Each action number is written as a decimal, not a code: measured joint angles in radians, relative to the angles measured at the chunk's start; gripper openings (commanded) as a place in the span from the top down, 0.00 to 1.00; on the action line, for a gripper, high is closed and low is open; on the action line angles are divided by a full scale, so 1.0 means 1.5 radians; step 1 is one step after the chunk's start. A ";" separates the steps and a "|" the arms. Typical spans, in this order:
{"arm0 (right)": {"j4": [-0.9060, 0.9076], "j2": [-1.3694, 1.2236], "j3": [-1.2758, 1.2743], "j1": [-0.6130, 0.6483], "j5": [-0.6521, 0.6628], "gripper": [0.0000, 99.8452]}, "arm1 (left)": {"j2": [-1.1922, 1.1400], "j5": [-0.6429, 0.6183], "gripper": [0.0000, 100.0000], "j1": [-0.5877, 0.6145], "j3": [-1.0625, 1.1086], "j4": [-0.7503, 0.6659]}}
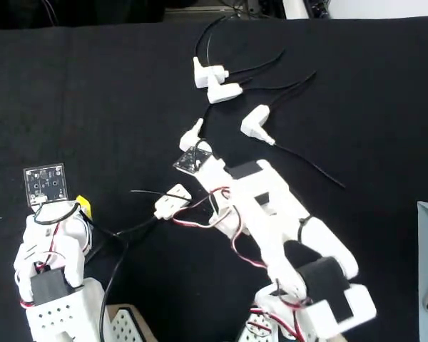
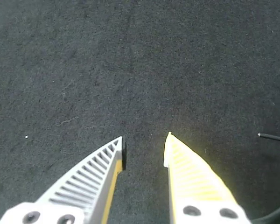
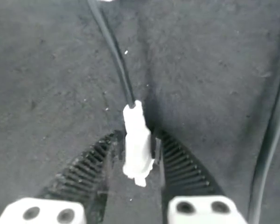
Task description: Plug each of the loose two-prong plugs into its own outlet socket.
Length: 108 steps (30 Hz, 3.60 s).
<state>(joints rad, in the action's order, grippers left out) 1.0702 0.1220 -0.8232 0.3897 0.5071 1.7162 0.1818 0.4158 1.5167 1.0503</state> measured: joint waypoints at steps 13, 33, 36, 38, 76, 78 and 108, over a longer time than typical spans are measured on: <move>-0.005 -0.020 0.024 -0.025 0.000 0.99 | 0.000 0.000 0.85 0.000 0.000 0.000; 0.100 0.384 0.061 0.088 -0.123 0.99 | 0.000 -0.033 0.85 0.000 0.000 -0.047; 0.060 0.434 0.058 0.126 -0.176 0.99 | 0.000 -0.095 0.85 -0.002 0.000 -0.077; 0.027 0.460 0.043 0.151 -0.212 0.99 | 0.000 -0.127 0.85 -0.023 -0.001 -0.089; -0.223 0.566 -0.213 0.213 -0.313 0.99 | 0.007 -0.021 0.85 -0.308 -0.242 0.036; -0.279 0.566 -0.251 0.207 -0.334 0.99 | 0.008 -0.021 0.85 -0.244 -0.221 0.036; -0.673 0.205 -0.293 0.141 -0.385 0.99 | 0.001 -0.072 0.85 -0.090 -0.043 -0.062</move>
<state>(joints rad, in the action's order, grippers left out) 0.0606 0.4289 -1.2620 0.6015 -0.0698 1.7177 0.0744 0.2808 1.4523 0.9567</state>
